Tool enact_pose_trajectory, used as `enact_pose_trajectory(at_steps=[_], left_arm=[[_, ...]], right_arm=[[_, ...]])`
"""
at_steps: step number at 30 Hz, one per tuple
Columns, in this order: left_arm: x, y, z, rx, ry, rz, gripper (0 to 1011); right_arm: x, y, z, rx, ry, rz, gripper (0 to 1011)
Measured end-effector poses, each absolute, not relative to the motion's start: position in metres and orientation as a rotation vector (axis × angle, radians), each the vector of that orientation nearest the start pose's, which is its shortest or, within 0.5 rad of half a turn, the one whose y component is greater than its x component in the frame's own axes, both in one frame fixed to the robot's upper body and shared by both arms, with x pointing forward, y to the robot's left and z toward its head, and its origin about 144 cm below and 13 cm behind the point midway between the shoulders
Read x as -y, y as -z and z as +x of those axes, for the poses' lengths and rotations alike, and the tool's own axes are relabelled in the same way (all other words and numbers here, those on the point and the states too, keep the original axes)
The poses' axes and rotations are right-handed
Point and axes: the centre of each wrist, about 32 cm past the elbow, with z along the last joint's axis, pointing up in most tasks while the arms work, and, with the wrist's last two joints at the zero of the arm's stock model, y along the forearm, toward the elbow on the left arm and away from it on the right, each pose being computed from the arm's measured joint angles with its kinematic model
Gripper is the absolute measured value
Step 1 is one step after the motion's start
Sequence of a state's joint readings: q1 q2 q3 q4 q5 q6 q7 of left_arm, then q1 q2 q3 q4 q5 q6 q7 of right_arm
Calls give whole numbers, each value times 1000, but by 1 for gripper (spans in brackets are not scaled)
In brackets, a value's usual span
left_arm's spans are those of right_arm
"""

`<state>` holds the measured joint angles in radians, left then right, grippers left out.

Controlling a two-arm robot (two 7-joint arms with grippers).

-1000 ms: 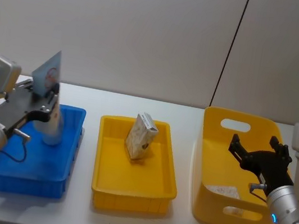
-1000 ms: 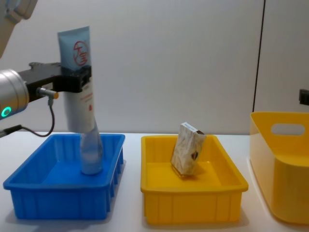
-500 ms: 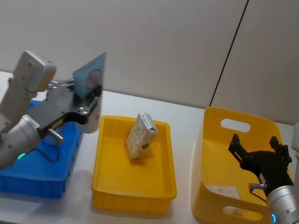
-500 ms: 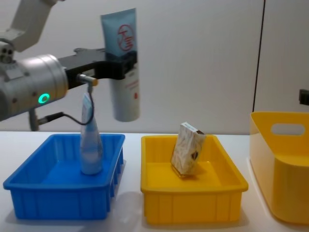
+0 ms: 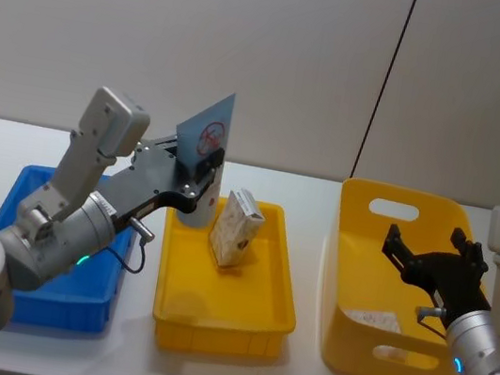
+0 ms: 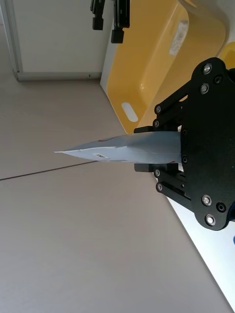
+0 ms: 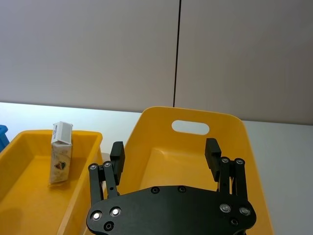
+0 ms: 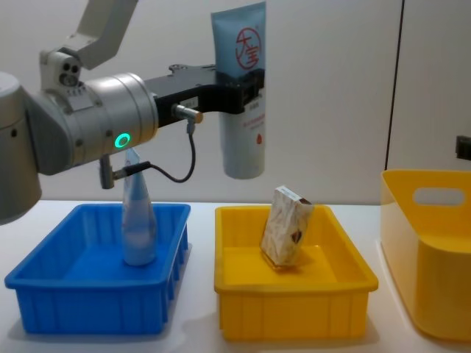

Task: Bimanual collaborative sorting of washing and personal care products

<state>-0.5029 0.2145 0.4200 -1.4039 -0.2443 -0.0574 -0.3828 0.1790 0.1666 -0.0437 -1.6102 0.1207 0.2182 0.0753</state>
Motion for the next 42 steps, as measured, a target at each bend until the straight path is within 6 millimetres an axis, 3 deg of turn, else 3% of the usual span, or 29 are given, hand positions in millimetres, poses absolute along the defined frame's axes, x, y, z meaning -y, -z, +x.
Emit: enact_pose_trajectory(at_steps=[17, 42], left_arm=[[-160, -1262, 572, 315, -775, -98, 253], [-156, -1263, 573, 319, -763, -99, 253]], right_arm=[[263, -1218, 504, 51, 1382, -59, 1004], [254, -1222, 513, 123, 1028, -111, 1004]])
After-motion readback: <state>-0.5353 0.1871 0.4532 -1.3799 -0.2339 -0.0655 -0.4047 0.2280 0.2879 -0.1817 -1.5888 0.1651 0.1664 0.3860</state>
